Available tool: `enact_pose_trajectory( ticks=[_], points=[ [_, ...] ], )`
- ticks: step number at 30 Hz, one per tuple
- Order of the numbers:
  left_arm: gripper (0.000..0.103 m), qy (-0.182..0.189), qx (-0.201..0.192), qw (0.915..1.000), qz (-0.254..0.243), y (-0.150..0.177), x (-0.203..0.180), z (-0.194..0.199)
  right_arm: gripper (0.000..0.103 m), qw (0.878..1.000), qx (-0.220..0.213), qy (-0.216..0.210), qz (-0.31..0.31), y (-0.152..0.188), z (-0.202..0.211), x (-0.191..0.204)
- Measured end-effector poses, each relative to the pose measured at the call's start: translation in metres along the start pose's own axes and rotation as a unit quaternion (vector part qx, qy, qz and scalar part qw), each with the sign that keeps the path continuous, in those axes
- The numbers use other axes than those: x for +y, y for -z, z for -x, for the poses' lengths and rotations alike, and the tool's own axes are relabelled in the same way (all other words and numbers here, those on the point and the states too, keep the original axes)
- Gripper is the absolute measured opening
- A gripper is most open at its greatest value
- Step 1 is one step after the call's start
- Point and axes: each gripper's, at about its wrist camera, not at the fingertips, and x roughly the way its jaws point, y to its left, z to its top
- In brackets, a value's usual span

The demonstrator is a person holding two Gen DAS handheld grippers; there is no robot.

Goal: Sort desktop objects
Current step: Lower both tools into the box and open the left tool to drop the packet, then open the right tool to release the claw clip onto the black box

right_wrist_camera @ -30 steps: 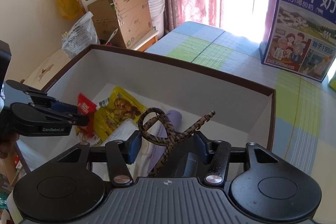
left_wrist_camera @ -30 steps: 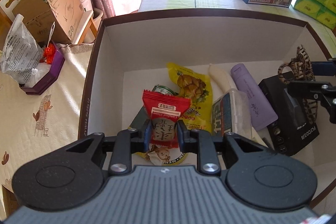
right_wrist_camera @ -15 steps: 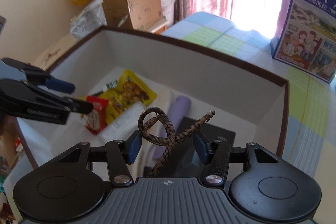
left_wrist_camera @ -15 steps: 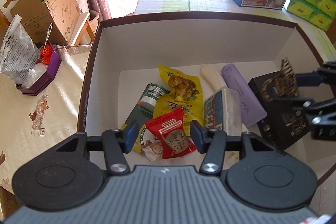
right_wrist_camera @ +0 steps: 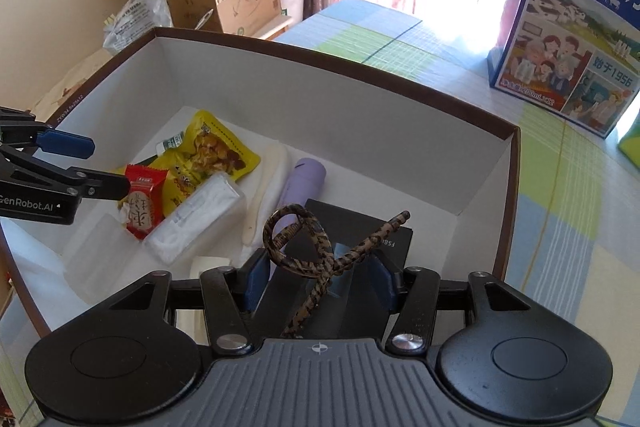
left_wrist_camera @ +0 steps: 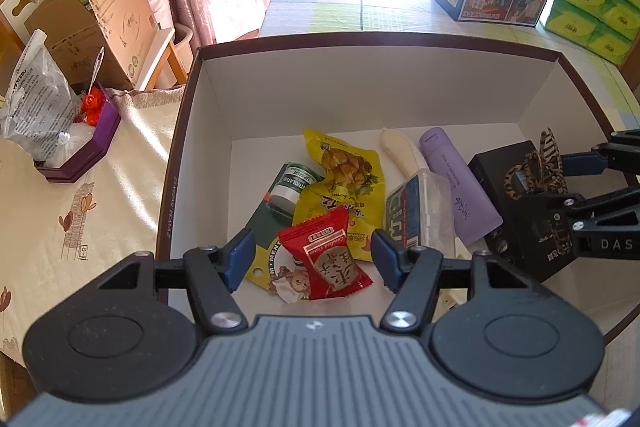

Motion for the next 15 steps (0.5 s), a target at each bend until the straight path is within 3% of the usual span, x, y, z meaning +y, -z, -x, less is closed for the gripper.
enact_pose_trajectory(
  ticks=[5,6,8,15],
  points=[
    [0.062,0.000,0.000,1.0000,0.001,0.000,0.000,0.000,0.054,0.999,-0.022,0.022,0.021,0.002,0.001,0.004],
    [0.063,0.000,-0.001,1.0000,0.002,0.000,0.000,0.001,0.058,0.999,-0.026,0.025,0.028,0.003,0.003,0.005],
    [0.067,0.000,-0.003,1.0000,0.004,0.001,0.000,0.003,0.078,0.998,-0.034,0.030,0.036,0.004,0.007,0.007],
    [0.075,0.000,-0.010,0.9999,0.008,0.004,-0.002,0.012,0.089,0.998,-0.044,0.016,0.035,0.009,0.023,0.009]
  ],
)
